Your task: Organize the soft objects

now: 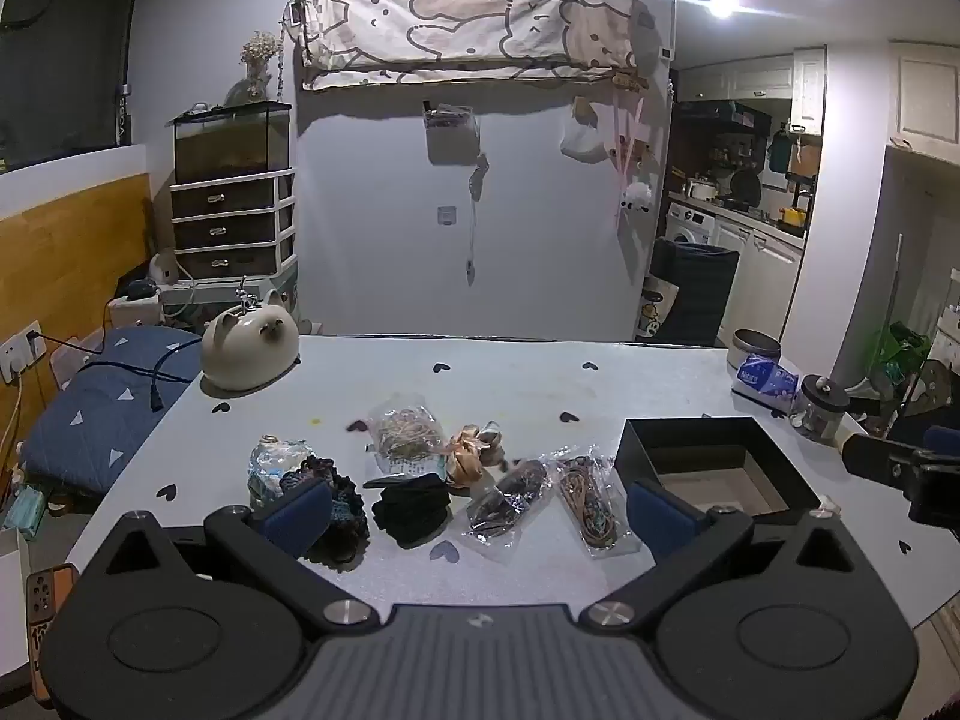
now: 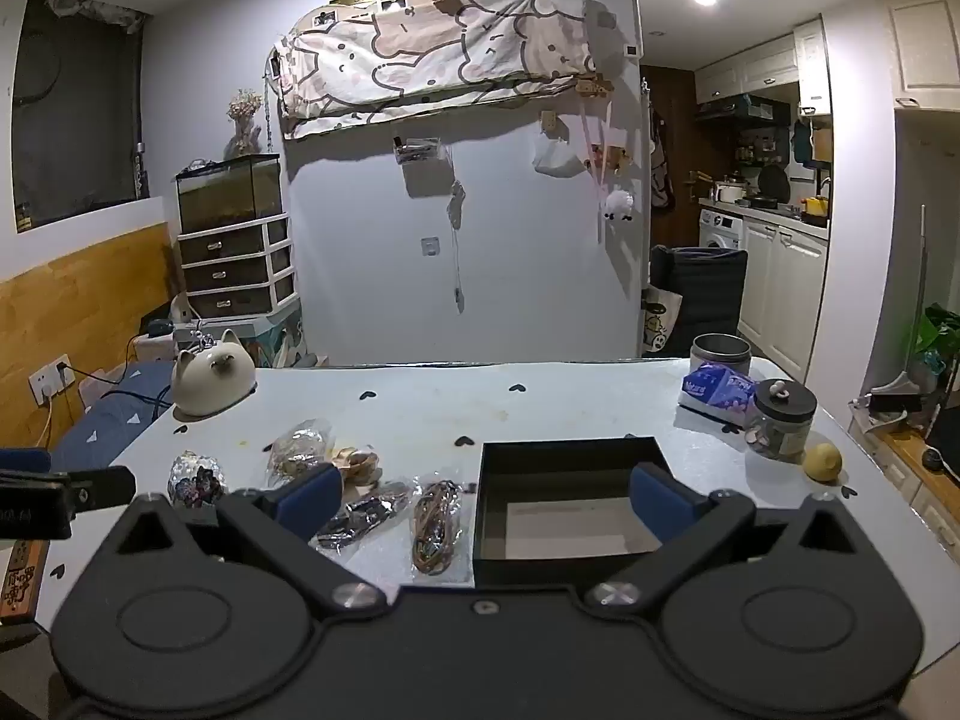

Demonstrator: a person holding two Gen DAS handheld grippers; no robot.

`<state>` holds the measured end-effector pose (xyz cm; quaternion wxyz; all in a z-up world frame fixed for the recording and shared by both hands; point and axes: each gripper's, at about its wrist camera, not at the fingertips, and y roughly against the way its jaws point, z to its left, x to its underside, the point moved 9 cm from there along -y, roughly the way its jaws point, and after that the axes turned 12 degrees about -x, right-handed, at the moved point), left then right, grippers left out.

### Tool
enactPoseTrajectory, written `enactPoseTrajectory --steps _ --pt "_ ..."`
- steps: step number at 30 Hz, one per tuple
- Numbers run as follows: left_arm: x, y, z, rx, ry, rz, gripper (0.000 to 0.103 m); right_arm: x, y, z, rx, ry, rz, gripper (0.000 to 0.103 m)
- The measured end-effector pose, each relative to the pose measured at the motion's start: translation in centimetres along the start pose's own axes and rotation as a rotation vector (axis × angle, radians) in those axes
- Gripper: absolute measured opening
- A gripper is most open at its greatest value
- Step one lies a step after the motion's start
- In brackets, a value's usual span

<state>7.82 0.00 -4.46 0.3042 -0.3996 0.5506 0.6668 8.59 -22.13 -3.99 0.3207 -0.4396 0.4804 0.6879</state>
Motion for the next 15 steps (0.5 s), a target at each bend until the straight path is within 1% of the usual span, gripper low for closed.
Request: enactPoseTrajectory --steps 15 --pt "0.01 0.0 -0.01 0.003 0.004 0.002 0.103 0.05 0.0 0.04 -0.002 -0.004 0.001 0.103"
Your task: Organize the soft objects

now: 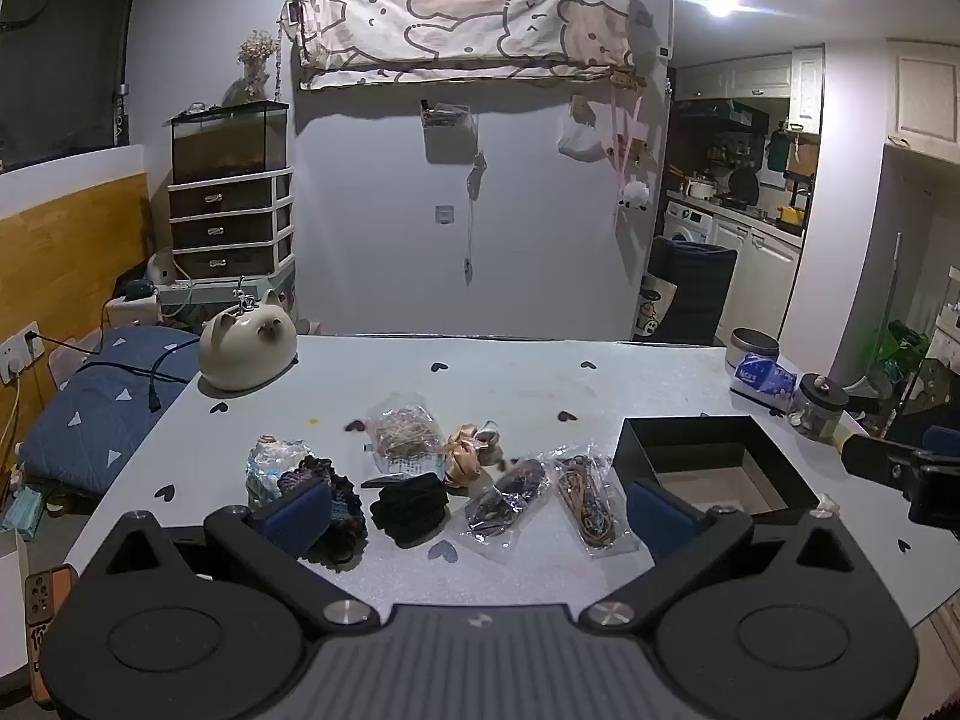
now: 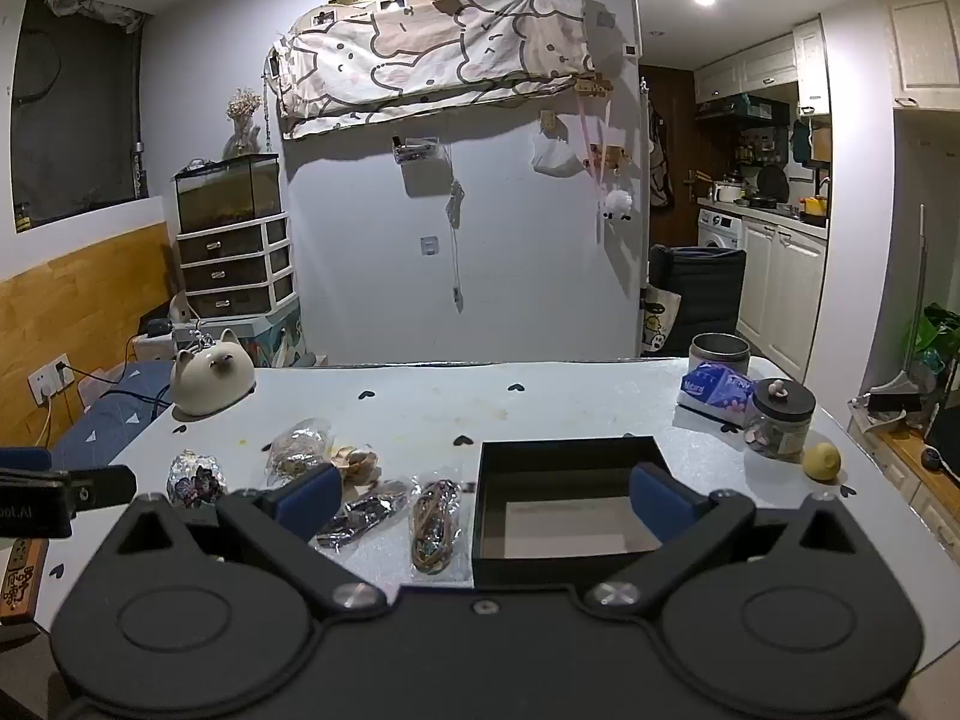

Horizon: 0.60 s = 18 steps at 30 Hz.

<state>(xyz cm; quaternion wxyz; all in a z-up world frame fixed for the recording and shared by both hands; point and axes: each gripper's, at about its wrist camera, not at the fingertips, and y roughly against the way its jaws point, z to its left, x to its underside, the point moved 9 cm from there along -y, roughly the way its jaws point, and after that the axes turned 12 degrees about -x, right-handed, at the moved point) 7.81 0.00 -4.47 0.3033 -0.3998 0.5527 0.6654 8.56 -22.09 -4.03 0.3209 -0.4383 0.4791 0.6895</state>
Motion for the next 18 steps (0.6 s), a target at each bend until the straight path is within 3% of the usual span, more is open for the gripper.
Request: enactPoseTrajectory --steps 18 --pt "0.0 0.01 -0.01 0.0 0.0 0.0 0.103 0.01 -0.07 0.03 -0.002 0.002 0.001 0.103"
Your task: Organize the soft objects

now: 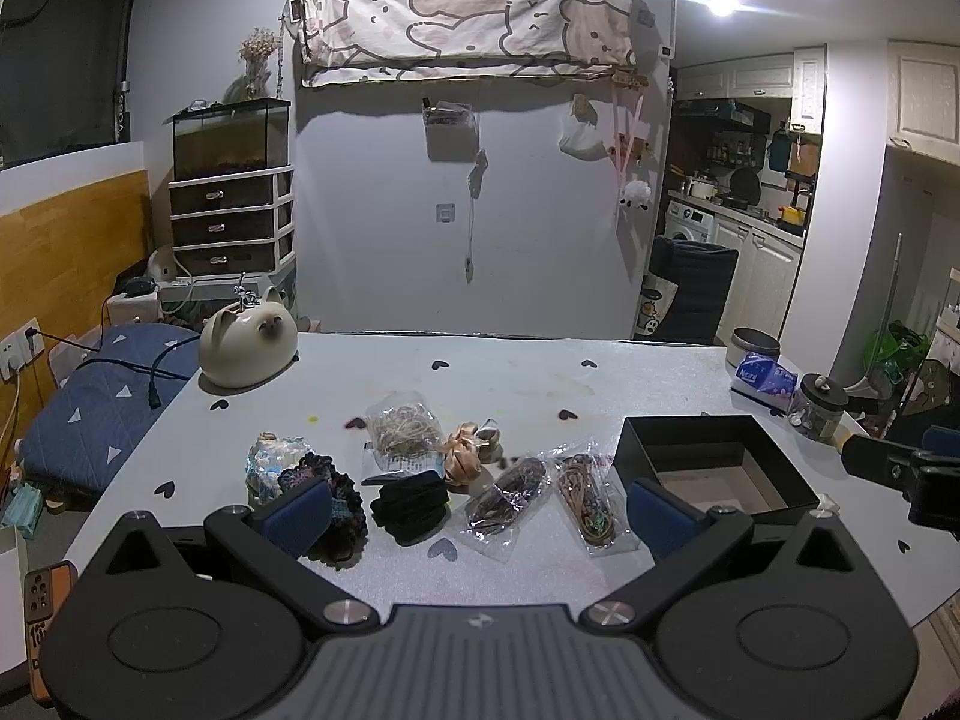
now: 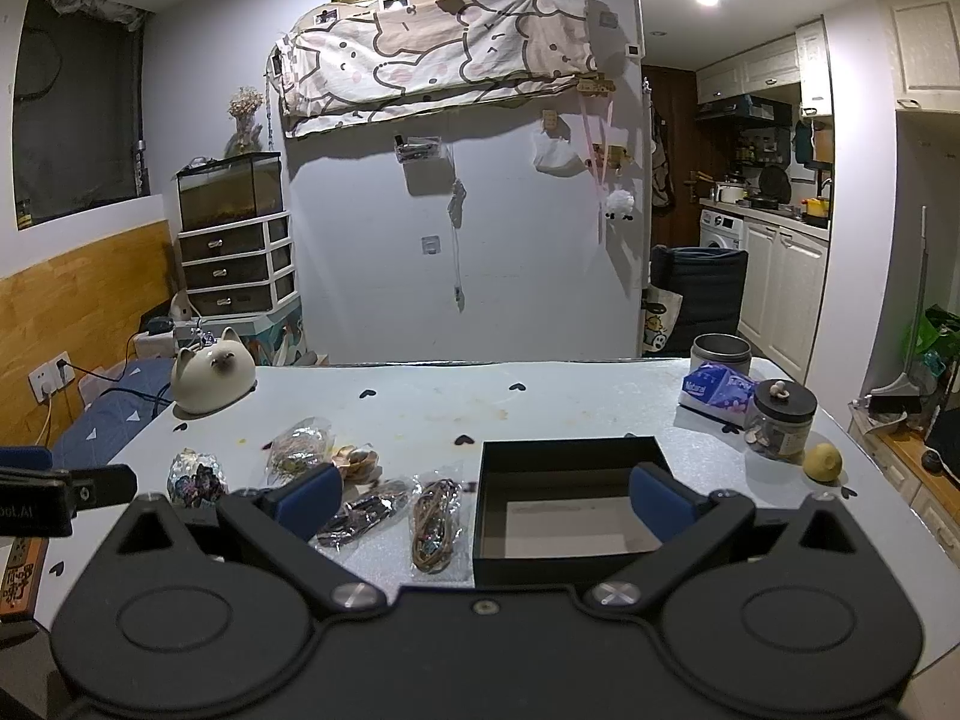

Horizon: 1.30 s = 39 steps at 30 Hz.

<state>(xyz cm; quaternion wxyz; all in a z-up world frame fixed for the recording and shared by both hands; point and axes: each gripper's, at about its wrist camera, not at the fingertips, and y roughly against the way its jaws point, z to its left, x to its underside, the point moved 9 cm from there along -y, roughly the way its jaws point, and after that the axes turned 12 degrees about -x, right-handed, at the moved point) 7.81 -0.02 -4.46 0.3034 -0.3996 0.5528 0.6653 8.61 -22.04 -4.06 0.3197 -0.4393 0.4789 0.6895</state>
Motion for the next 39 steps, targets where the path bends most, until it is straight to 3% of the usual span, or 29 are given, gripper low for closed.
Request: enactPoseTrajectory --steps 39 --pt "0.02 -0.01 0.01 0.0 0.001 0.003 0.103 0.08 -0.1 0.1 -0.001 0.002 0.003 0.103"
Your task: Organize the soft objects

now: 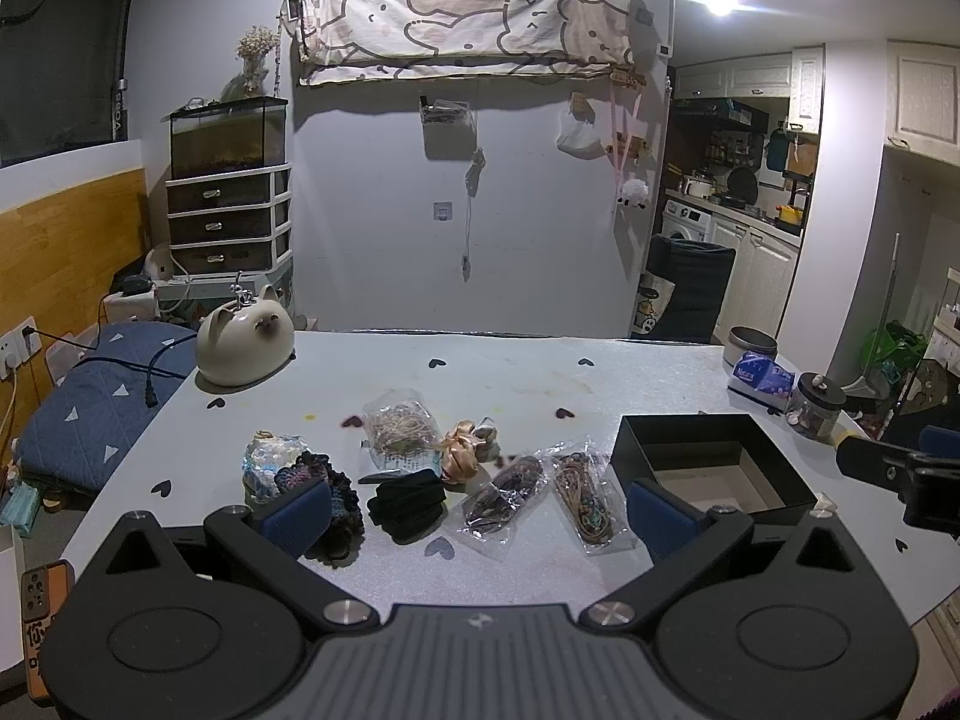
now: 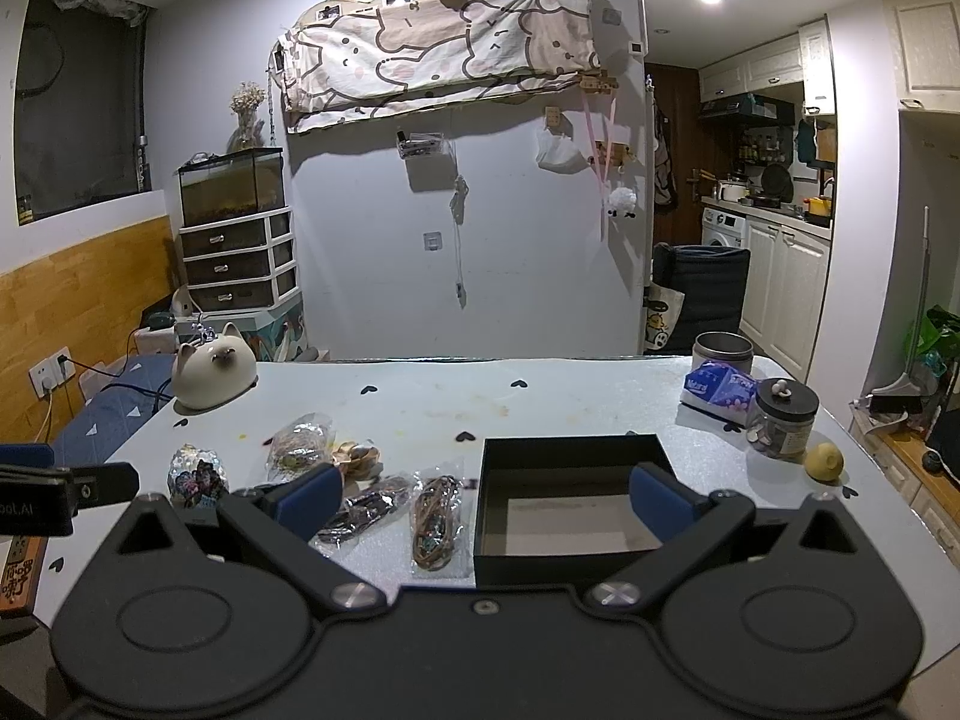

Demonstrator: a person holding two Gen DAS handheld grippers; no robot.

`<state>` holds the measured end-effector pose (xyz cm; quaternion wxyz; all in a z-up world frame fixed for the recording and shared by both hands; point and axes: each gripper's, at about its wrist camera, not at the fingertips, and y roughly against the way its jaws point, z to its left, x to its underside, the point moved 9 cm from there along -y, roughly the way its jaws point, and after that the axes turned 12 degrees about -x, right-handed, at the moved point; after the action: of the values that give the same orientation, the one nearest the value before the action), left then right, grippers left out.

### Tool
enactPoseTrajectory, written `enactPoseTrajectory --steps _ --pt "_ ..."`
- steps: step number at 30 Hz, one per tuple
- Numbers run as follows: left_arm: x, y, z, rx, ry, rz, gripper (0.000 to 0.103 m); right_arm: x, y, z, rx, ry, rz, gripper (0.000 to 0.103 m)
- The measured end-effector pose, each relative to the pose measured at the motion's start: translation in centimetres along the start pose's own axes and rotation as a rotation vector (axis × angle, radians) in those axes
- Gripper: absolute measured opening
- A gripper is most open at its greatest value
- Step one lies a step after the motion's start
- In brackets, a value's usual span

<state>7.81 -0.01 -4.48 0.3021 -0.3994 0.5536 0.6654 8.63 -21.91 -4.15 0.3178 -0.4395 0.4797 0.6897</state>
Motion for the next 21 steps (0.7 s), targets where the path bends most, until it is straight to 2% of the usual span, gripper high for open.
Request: enactPoseTrajectory --steps 21 --pt "0.01 0.01 -0.01 0.001 0.001 0.001 0.103 0.17 -0.17 -0.05 0.0 0.001 0.002 0.103"
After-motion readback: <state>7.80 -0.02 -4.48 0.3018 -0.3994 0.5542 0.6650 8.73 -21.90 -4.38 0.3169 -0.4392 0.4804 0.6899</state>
